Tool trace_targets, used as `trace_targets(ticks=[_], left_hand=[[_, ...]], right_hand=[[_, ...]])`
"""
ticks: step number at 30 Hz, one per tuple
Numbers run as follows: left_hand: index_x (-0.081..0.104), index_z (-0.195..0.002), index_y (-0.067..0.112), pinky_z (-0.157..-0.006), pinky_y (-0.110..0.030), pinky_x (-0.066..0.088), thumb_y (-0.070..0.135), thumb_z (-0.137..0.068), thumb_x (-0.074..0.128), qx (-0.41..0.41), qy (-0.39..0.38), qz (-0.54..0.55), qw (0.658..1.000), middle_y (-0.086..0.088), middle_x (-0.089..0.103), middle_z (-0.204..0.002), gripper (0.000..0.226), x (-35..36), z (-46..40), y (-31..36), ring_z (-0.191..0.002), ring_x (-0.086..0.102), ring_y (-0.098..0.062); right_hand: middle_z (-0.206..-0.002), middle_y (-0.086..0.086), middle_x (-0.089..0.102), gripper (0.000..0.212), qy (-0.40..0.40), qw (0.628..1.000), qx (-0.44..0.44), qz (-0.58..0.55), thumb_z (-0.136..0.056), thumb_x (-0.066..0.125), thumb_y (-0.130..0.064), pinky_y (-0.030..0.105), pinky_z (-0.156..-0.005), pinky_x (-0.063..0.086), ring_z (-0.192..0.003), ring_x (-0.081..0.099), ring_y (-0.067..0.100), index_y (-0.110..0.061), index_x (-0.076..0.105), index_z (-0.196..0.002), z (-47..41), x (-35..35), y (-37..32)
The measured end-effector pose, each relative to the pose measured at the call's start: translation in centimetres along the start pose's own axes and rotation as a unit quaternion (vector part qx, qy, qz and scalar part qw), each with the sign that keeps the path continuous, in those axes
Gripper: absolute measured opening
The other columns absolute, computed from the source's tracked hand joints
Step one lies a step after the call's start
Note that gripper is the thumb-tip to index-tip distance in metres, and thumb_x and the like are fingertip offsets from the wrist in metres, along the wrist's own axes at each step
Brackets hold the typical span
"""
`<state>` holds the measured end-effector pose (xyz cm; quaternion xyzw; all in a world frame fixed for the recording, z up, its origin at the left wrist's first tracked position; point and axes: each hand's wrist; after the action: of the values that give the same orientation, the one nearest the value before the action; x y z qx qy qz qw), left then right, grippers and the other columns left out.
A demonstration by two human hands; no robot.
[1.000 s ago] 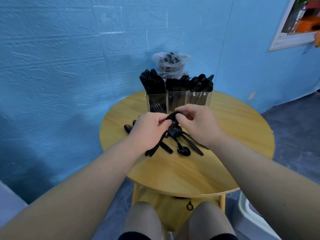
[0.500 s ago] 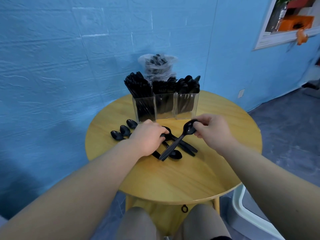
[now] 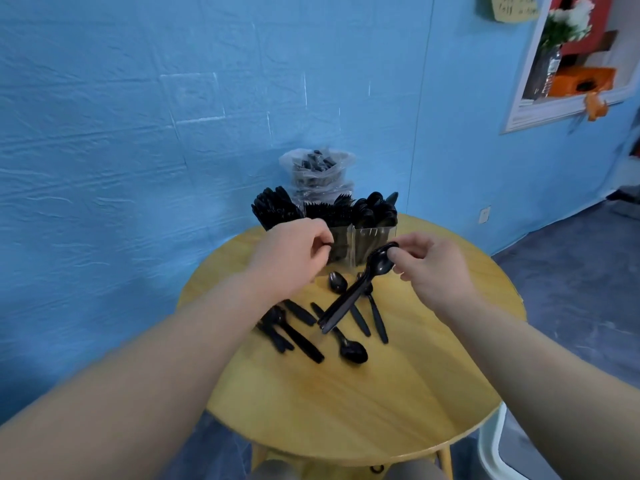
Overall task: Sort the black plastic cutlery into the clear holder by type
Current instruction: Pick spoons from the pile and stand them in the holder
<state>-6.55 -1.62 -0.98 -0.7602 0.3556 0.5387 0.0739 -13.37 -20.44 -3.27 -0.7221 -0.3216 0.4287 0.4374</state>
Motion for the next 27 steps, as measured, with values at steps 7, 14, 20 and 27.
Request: trace_targets(ticks=[7, 14, 20, 27], left_hand=[[0.068, -0.108, 0.019, -0.083, -0.032, 0.047, 0.019, -0.092, 0.056, -0.009, 0.173, 0.014, 0.985, -0.001, 0.071, -0.094, 0.019, -6.0, -4.2, -0.8, -0.089, 0.064, -0.022], [0.071, -0.104, 0.015, -0.082, -0.035, 0.047, 0.021, -0.095, 0.053, -0.017, 0.22, 0.004, 0.975, -0.005, 0.073, -0.092, 0.021, -6.5, -7.6, -1.3, -0.088, 0.064, -0.027], [0.065, -0.098, 0.016, -0.073, -0.031, 0.042, 0.024, -0.094, 0.052, -0.034, 0.239, -0.013, 0.97, -0.003, 0.07, -0.088, 0.015, -6.6, -10.8, -1.2, -0.083, 0.06, -0.027], [0.061, -0.109, 0.026, -0.072, -0.032, 0.041, 0.03, -0.097, 0.045, -0.069, 0.054, -0.135, 0.987, -0.003, 0.066, -0.109, 0.02, -0.7, -11.7, -2.9, -0.098, 0.058, -0.031]], right_hand=[[-0.075, -0.003, 0.067, 0.008, 0.049, 0.997, -0.034, -0.04, -0.092, 0.06, -0.015, 0.015, -0.06, 0.047, -0.06, 0.06, 0.003, -0.019, 0.066, -0.092, -2.1, -0.6, -2.4], [-0.082, -0.006, 0.07, 0.011, 0.076, 0.995, -0.039, -0.041, -0.09, 0.062, -0.016, 0.026, -0.074, 0.053, -0.078, 0.065, 0.008, -0.025, 0.067, -0.085, -3.0, -1.4, -1.9], [-0.078, -0.009, 0.071, 0.018, 0.076, 0.996, -0.027, -0.035, -0.089, 0.063, -0.015, 0.03, -0.078, 0.054, -0.08, 0.067, 0.01, -0.03, 0.066, -0.079, -3.8, -2.1, -0.4], [-0.07, -0.015, 0.069, 0.023, 0.073, 0.996, -0.049, -0.02, -0.089, 0.063, -0.013, 0.025, -0.073, 0.051, -0.071, 0.064, 0.001, -0.032, 0.065, -0.077, -5.2, -2.3, 0.1]])
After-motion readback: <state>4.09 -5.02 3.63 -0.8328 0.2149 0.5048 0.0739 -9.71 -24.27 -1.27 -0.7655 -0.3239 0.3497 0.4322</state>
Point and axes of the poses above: each hand's wrist, its own z-axis away from the middle knuckle, its own x-axis out of the palm, y = z × x
